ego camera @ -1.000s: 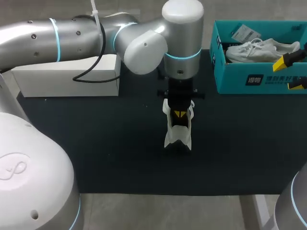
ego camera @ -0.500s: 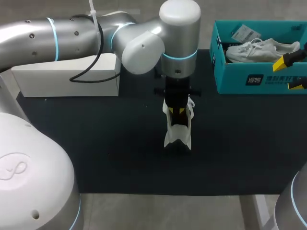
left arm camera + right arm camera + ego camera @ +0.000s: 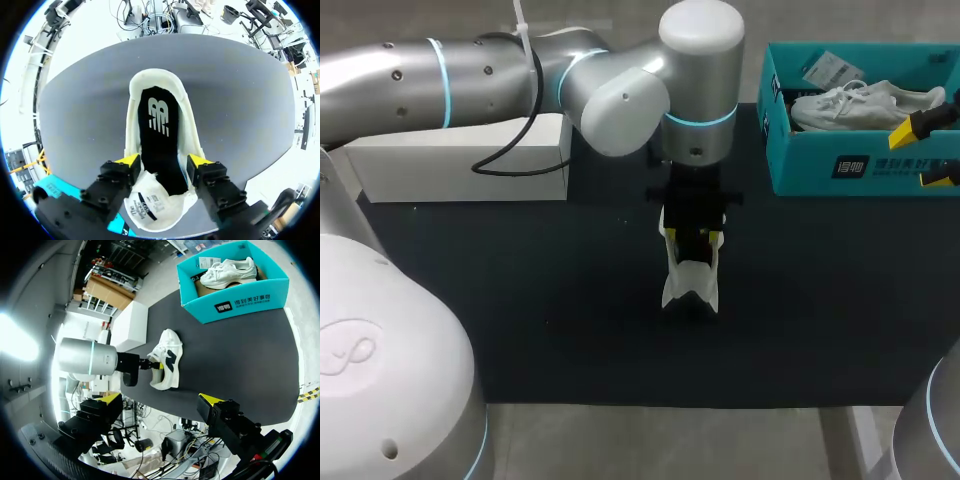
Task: Take the shoe out of the shoebox, open the shoe tongue, remove and reinsert the insole, then place the shoe into the shoebox
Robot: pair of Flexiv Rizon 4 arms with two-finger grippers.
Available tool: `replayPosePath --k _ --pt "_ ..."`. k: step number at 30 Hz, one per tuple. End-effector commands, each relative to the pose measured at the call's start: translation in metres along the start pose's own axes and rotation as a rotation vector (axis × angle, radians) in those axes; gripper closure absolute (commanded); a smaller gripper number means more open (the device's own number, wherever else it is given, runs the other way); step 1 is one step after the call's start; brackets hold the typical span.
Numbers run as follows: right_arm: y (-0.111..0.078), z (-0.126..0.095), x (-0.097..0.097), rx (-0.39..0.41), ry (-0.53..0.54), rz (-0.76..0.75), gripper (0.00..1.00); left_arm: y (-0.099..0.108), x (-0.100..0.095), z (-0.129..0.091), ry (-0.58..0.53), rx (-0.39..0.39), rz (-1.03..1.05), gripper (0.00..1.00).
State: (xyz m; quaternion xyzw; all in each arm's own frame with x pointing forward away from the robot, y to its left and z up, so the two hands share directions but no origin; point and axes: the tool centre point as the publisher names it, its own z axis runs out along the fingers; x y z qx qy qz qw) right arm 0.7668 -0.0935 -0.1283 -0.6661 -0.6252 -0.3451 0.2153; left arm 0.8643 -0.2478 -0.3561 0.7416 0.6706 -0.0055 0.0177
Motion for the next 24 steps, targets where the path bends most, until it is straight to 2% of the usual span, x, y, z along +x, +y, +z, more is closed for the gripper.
replayPosePath --k 1,5,9,14,24 --pt "-0.0004 0.0006 0.0002 -0.001 -0.004 0.002 0.0 0.0009 -0.0029 0.0017 0.004 0.002 0.001 0.18" --pt "-0.0004 0.0006 0.0002 -0.001 -0.004 0.002 0.0 0.0028 -0.0025 0.0026 0.007 0.003 -0.002 0.11" --pt "-0.0004 0.0006 0.0002 -0.001 -0.004 0.002 0.0 0.0037 -0.0028 0.0019 0.009 -0.001 -0.006 0.11" --pt "-0.0004 0.0006 0.0002 -0.001 -0.004 0.002 0.0 0.0047 -0.0036 0.0025 0.012 -0.003 -0.014 0.0" --pt "-0.0004 0.0006 0.0002 -0.001 -0.004 0.002 0.0 0.0047 -0.0051 0.0 0.014 -0.001 -0.014 0.0"
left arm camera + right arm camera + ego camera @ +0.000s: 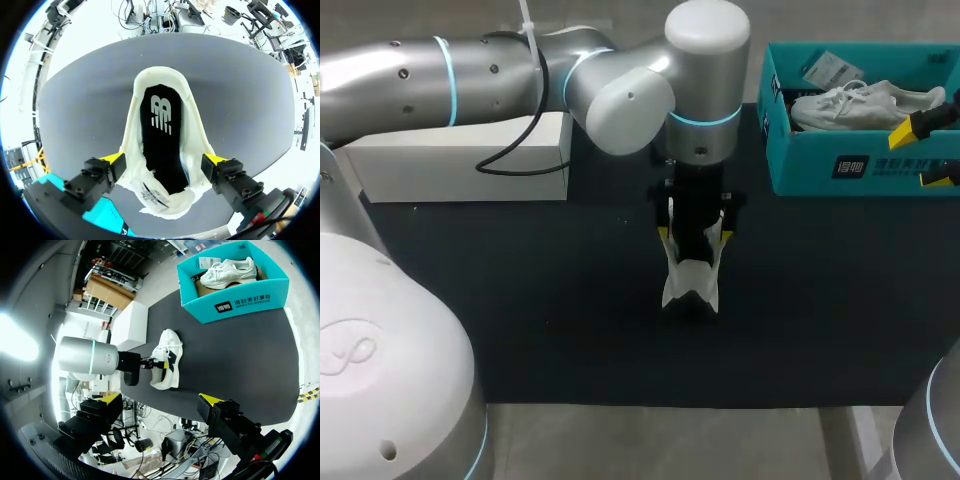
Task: Take the shoe out of the shoebox, open the shoe tongue, remove and reinsert the insole, then place the shoe into the shoebox
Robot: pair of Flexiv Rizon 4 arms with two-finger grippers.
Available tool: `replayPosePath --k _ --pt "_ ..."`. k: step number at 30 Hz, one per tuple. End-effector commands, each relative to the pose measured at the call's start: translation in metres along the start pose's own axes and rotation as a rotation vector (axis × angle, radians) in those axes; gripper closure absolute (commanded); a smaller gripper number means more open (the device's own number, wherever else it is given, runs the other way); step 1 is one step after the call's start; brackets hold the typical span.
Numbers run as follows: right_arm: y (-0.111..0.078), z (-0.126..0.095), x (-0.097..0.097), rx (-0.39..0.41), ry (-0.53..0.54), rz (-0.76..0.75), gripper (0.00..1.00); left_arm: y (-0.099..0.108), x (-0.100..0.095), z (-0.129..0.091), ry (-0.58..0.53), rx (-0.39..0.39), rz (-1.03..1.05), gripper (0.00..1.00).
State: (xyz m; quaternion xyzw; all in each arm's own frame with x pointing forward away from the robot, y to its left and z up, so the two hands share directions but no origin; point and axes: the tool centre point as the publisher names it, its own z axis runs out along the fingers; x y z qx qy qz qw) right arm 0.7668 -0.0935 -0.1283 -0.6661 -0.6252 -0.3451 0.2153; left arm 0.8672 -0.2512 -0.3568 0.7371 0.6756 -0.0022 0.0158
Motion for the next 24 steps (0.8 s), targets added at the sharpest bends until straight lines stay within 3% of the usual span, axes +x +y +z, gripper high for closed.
replayPosePath --k 1,17,23,24 --pt "0.0 0.001 0.0 -0.001 -0.004 0.002 0.0 0.002 -0.002 -0.002 0.004 0.001 -0.006 0.0" --pt "0.0 0.001 0.0 -0.001 -0.004 0.002 0.0 0.028 0.003 -0.025 -0.01 -0.047 -0.038 0.0" --pt "0.0 0.001 0.0 -0.001 -0.004 0.002 0.0 0.042 0.008 -0.048 -0.038 -0.067 -0.064 0.0" --pt "0.0 0.001 0.0 -0.001 -0.004 0.002 0.0 0.045 0.009 -0.05 -0.04 -0.073 -0.07 0.05"
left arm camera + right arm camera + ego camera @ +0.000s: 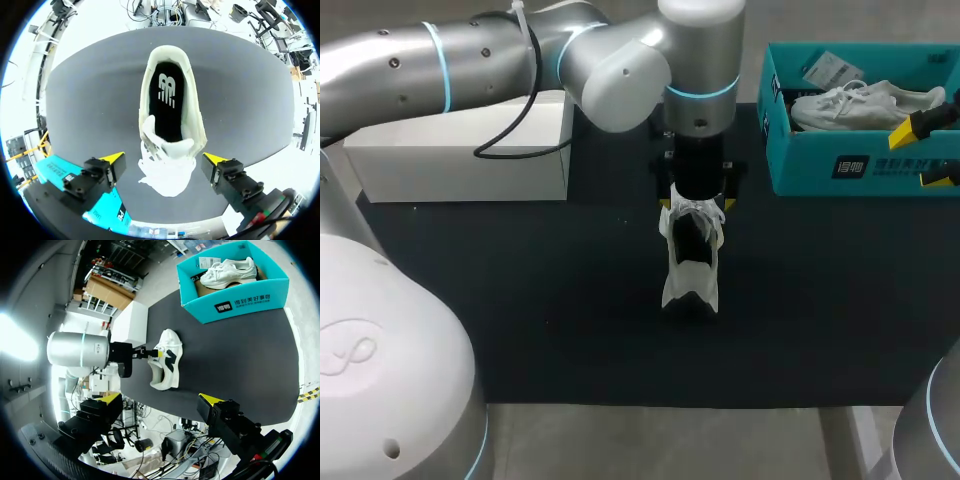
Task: Take the shoe out of the shoebox, open the shoe tongue, remove and reinsert the insole, then place the shoe into the shoebox
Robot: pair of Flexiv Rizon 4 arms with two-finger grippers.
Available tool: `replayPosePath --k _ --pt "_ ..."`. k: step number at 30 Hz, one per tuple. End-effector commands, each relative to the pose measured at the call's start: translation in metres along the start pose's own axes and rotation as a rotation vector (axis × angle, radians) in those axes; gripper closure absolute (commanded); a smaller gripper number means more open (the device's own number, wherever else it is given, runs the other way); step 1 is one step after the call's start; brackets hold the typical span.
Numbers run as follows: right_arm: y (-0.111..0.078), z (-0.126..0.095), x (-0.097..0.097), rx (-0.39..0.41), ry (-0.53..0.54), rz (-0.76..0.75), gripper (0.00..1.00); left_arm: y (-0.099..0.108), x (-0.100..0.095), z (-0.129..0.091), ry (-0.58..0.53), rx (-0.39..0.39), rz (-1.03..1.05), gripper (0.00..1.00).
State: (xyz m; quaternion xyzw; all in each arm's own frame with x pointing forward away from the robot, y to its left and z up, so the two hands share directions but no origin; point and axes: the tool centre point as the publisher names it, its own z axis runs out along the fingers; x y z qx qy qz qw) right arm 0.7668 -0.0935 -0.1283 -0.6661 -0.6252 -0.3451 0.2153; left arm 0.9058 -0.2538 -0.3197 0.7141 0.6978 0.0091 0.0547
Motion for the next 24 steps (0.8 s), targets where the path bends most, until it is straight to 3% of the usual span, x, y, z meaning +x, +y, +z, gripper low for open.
replayPosePath --k 1,3,9,17,24 --pt "0.0 0.001 0.0 -0.001 -0.004 0.002 0.0 0.01 0.008 -0.016 -0.008 -0.003 -0.008 0.29" --pt "0.0 0.001 0.0 -0.001 -0.004 0.002 0.0 0.014 0.007 -0.017 -0.009 -0.005 -0.01 1.0" --pt "0.0 0.001 0.0 -0.001 -0.004 0.002 0.0 0.021 -0.004 -0.005 -0.008 -0.005 -0.015 1.0" --pt "0.0 0.001 0.0 -0.001 -0.004 0.002 0.0 0.016 -0.025 0.006 0.006 0.016 0.062 1.0" --pt "0.0 0.001 0.0 -0.001 -0.004 0.002 0.0 0.008 -0.013 0.009 0.026 0.031 0.052 1.0"
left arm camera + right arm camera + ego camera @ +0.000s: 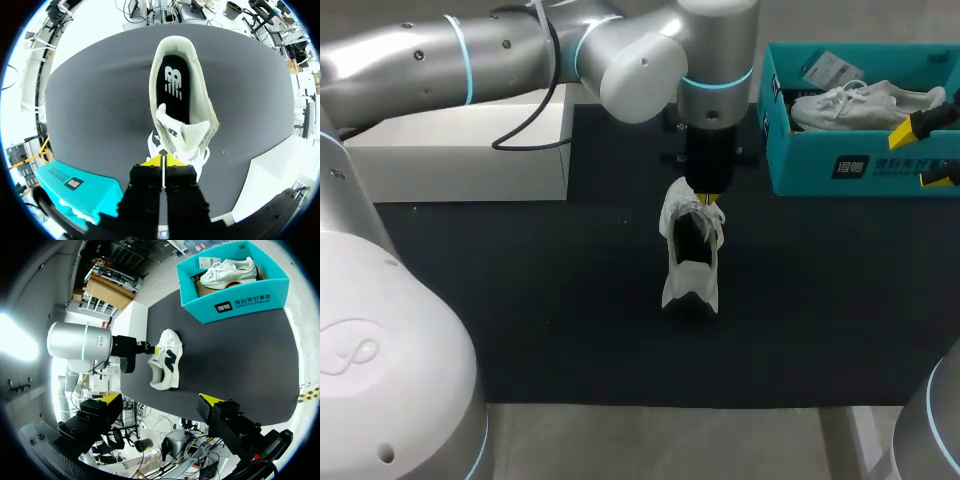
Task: Take the shoe out of the shoebox, open the shoe tongue, remove and reinsert the insole, then place the shoe into the shoebox
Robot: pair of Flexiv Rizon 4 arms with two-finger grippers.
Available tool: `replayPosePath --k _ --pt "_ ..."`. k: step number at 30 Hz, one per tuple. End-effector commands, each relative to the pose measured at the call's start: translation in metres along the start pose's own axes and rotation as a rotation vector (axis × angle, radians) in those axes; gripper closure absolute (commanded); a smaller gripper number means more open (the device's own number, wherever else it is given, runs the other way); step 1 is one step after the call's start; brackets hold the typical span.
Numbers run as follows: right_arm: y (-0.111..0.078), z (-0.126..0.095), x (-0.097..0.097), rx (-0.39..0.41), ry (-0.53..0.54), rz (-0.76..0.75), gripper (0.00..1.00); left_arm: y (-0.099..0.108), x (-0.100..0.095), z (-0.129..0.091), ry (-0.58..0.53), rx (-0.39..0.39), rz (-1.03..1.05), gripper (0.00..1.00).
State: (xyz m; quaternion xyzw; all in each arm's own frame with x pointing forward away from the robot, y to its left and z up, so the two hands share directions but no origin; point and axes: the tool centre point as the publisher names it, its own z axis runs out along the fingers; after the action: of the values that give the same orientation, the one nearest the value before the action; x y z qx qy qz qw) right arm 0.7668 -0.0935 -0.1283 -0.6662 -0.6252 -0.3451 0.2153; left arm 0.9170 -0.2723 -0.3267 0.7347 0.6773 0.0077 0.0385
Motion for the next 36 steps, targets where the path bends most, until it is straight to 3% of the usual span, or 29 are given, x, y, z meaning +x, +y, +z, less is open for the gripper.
replayPosePath --k 1,8,23,31,36 --pt "0.0 0.001 0.0 -0.001 -0.004 0.002 0.0 -0.005 0.007 0.001 0.014 0.006 -0.01 1.0" --pt "0.0 0.001 0.0 -0.001 -0.004 0.002 0.0 -0.018 0.023 0.005 0.033 0.026 -0.039 1.0" --pt "0.0 0.001 0.0 -0.001 -0.004 0.002 0.0 -0.042 0.035 0.022 0.066 0.09 -0.106 1.0" --pt "0.0 0.001 0.0 -0.001 -0.004 0.002 0.0 -0.043 0.027 -0.012 0.053 0.109 -0.151 1.0" --pt "0.0 0.001 0.0 -0.001 -0.004 0.002 0.0 -0.046 0.02 -0.013 0.075 0.148 -0.146 1.0"
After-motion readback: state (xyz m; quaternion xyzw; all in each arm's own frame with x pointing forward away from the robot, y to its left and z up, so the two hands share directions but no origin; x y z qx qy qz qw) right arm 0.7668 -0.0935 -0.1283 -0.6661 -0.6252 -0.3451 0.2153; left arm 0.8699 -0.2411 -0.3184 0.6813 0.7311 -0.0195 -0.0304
